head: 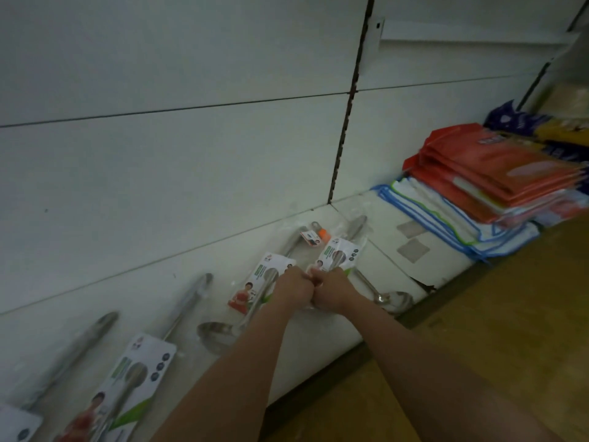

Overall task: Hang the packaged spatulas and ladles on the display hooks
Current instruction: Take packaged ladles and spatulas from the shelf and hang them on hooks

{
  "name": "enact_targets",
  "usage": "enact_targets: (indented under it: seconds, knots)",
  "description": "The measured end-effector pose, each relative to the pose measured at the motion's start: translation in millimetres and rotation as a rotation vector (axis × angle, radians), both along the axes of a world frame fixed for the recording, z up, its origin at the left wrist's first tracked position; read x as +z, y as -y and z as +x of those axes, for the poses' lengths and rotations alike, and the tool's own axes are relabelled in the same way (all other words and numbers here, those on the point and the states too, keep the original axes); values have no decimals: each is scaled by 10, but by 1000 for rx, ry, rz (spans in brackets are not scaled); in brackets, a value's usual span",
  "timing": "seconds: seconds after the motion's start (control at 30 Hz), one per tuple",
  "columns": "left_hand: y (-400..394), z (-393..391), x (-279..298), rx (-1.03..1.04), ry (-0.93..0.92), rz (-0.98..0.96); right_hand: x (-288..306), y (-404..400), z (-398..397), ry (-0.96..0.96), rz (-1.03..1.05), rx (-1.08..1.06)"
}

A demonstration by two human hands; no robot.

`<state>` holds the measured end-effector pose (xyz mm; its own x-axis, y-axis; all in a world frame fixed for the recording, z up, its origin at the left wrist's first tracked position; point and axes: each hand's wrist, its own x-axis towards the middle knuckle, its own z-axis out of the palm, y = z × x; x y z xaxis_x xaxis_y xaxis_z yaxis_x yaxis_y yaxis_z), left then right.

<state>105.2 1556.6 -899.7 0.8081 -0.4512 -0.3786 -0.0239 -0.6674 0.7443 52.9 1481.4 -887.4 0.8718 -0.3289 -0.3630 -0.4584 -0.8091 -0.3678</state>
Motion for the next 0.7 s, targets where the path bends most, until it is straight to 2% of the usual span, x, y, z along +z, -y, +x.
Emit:
enact_targets:
  seconds: [0.1,0.23,0.33,0.5,0.57,0.7]
  knots:
    - [-197,107,16,-7,36,114,40,-182,109,-34,-18,104]
    - [-533,290,-26,46,102,282,101,-490,207,-39,110,184]
    - [-749,367,-31,65,228,426,172,-635,255,-71,176,201]
    - [-795,310,68,56,368,573,205,-558,226,44,144,138]
    - [-685,222,186,37,481,544,177,-432,212,89,61,77]
    - [-389,65,254,0,651,280,45,-117,204,116,-6,-90]
